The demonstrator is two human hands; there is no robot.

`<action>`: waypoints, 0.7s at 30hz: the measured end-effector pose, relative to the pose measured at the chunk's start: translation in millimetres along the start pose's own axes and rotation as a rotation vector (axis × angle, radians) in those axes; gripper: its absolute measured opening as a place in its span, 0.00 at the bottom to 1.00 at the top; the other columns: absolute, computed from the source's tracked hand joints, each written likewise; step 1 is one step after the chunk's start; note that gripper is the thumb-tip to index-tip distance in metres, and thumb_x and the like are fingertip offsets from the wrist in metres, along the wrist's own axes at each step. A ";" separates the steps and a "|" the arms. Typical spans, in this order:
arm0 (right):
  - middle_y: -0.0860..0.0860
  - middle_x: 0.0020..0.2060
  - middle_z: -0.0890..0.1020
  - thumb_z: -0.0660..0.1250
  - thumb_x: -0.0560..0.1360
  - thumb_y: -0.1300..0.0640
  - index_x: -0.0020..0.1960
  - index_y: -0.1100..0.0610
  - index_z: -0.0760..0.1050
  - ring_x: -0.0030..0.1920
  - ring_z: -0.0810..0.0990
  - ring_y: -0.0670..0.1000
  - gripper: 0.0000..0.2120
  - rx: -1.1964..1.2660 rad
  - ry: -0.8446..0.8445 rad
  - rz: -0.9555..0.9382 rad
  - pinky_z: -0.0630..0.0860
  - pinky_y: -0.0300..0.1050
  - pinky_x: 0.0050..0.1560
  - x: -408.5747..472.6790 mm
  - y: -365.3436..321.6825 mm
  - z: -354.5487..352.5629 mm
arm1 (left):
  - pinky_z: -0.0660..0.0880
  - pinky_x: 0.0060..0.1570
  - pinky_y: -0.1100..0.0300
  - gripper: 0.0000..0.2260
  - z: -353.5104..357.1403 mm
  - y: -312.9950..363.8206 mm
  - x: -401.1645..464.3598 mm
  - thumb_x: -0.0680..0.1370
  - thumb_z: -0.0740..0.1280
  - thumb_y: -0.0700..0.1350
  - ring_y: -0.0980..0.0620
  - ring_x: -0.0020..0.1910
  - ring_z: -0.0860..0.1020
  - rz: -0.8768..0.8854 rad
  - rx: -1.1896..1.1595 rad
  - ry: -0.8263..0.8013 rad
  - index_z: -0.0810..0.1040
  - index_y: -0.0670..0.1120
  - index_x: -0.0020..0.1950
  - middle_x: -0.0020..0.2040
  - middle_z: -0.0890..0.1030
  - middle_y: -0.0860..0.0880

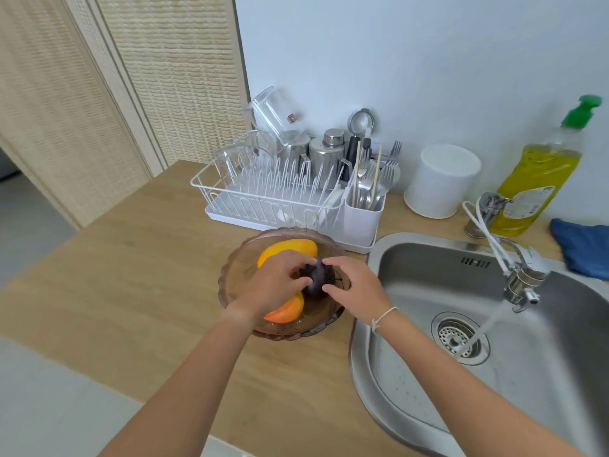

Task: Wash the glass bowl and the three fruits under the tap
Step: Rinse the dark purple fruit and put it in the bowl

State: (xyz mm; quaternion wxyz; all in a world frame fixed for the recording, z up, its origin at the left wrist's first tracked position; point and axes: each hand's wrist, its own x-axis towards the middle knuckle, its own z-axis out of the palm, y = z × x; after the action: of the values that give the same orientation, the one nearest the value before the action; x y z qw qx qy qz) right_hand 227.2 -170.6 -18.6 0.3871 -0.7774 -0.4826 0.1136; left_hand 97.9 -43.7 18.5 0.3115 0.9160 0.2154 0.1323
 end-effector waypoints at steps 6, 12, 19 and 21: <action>0.48 0.60 0.77 0.67 0.73 0.56 0.63 0.51 0.73 0.62 0.72 0.47 0.19 0.020 0.015 0.005 0.63 0.33 0.60 -4.5 3.9 -1.5 | 0.67 0.53 0.67 0.14 7.3 -1.4 7.0 0.74 0.69 0.43 0.55 0.56 0.74 0.021 0.048 -0.036 0.79 0.50 0.59 0.58 0.77 0.52; 0.38 0.57 0.76 0.66 0.74 0.54 0.61 0.46 0.73 0.59 0.71 0.38 0.15 0.130 0.118 0.073 0.65 0.31 0.61 -41.4 17.2 -29.1 | 0.62 0.52 0.80 0.12 14.5 28.1 12.6 0.76 0.67 0.44 0.59 0.56 0.73 0.155 0.000 0.065 0.79 0.50 0.59 0.56 0.77 0.55; 0.34 0.54 0.77 0.63 0.69 0.45 0.54 0.39 0.74 0.58 0.74 0.37 0.13 0.150 0.325 0.176 0.70 0.29 0.55 -127.9 65.3 -82.2 | 0.70 0.55 0.66 0.12 59.9 101.1 31.8 0.76 0.67 0.44 0.60 0.54 0.75 0.346 -0.131 0.001 0.79 0.50 0.59 0.57 0.78 0.56; 0.35 0.53 0.79 0.63 0.70 0.45 0.53 0.40 0.75 0.57 0.76 0.39 0.12 0.136 0.391 0.216 0.72 0.30 0.53 -149.4 79.7 -100.4 | 0.69 0.58 0.68 0.12 78.4 122.4 36.0 0.76 0.67 0.45 0.61 0.58 0.73 0.393 -0.166 -0.037 0.78 0.51 0.60 0.57 0.77 0.57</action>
State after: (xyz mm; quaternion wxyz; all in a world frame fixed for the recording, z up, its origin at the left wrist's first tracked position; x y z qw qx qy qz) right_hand 259.3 -364.0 -37.0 0.5102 -0.8039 -0.3036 0.0341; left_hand 197.0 -154.1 38.8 0.3579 0.9139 0.0152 0.1907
